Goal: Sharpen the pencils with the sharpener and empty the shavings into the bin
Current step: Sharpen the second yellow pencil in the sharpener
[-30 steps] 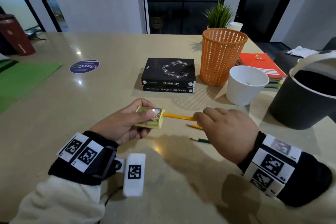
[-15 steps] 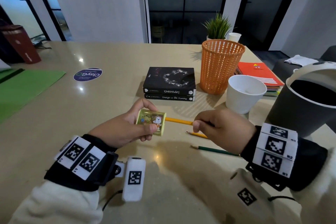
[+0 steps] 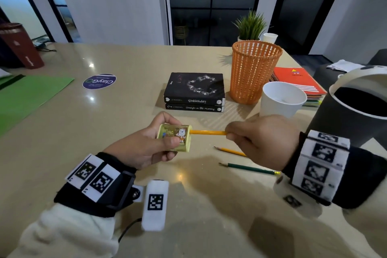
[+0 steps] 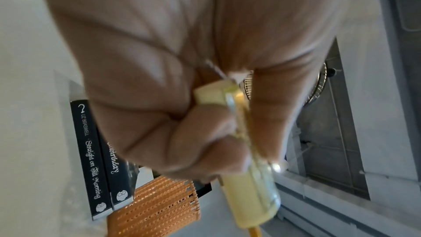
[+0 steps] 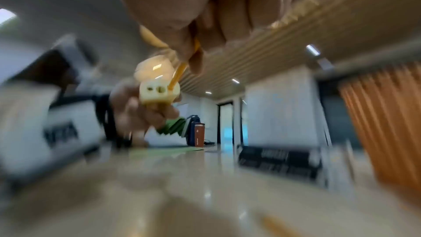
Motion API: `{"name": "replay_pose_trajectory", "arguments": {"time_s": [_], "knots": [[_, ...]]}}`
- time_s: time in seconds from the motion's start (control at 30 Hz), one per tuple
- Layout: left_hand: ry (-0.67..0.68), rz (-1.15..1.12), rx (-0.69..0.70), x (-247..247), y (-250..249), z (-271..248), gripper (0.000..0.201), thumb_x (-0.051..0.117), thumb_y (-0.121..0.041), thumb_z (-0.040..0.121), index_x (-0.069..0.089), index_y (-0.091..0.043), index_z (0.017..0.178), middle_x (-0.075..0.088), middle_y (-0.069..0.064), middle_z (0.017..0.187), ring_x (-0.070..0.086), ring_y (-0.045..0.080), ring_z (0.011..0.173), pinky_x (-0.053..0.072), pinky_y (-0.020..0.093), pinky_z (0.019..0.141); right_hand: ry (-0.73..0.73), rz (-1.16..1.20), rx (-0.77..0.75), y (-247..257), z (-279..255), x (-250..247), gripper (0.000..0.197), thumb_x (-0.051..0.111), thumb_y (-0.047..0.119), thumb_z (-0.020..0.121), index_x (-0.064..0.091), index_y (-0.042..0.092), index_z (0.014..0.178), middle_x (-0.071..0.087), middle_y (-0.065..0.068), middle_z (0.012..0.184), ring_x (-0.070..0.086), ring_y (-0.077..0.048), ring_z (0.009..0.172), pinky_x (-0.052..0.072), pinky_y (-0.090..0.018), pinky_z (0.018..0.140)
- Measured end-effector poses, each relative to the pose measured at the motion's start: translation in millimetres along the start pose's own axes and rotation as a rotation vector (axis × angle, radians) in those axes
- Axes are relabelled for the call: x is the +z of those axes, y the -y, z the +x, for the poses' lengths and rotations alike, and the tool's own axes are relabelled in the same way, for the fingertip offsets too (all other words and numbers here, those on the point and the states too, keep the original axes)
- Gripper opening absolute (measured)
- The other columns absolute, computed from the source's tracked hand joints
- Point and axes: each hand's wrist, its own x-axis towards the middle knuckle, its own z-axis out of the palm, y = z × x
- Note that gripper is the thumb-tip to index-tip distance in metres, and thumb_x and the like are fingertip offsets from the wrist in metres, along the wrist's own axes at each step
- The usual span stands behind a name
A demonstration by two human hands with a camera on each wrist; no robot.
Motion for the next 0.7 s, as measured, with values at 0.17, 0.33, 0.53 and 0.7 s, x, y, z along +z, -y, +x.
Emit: {"name": "replay_pose_trajectory", "arguments": {"time_s": [0.17, 0.33, 0.53, 0.7], "knots": [[-0.012, 0.128, 0.008, 0, 0, 2, 0.028, 0.059, -0.004, 0.082, 0.043, -0.022, 0.096, 0.052, 0.006, 0.079, 0.052, 0.008, 0.05, 0.044, 0.015, 0.047, 0.337, 0.408, 0.334, 0, 5, 1, 0.026, 0.048, 0.031, 0.091, 0.056, 0.036, 0.067, 0.05, 0.005, 0.056, 0.049, -0.012, 0.059, 0.039, -0.027, 0.059], [-0.083, -0.005, 0.015, -3, -1, 6, 0.024, 0.06, -0.016, 0.071, 0.049, -0.02, 0.091, 0.059, 0.002, 0.066, 0.051, 0.011, 0.045, 0.044, 0.015, 0.042, 0.041, -0.177, -0.029, 2, 8, 6, 0.03, 0.04, 0.035, 0.085, 0.062, 0.016, 0.083, 0.058, 0.003, 0.057, 0.056, -0.025, 0.045, 0.041, -0.027, 0.038], [-0.048, -0.035, 0.011, -2, -1, 5, 0.028, 0.067, -0.014, 0.076, 0.047, -0.016, 0.094, 0.057, 0.004, 0.063, 0.05, 0.011, 0.043, 0.042, 0.016, 0.04, -0.02, -0.29, -0.179, -3, 5, 18, 0.03, 0.077, 0.011, 0.065, 0.056, 0.011, 0.086, 0.056, -0.003, 0.06, 0.053, -0.026, 0.043, 0.044, -0.031, 0.034], [0.01, 0.077, 0.02, -2, -1, 4, 0.034, 0.071, -0.014, 0.074, 0.045, -0.022, 0.096, 0.054, 0.004, 0.072, 0.052, 0.009, 0.049, 0.045, 0.015, 0.044, 0.03, 0.025, -0.07, -1, 4, 10, 0.028, 0.042, 0.031, 0.086, 0.06, 0.014, 0.073, 0.054, 0.003, 0.049, 0.049, -0.023, 0.038, 0.038, -0.025, 0.035]]}}
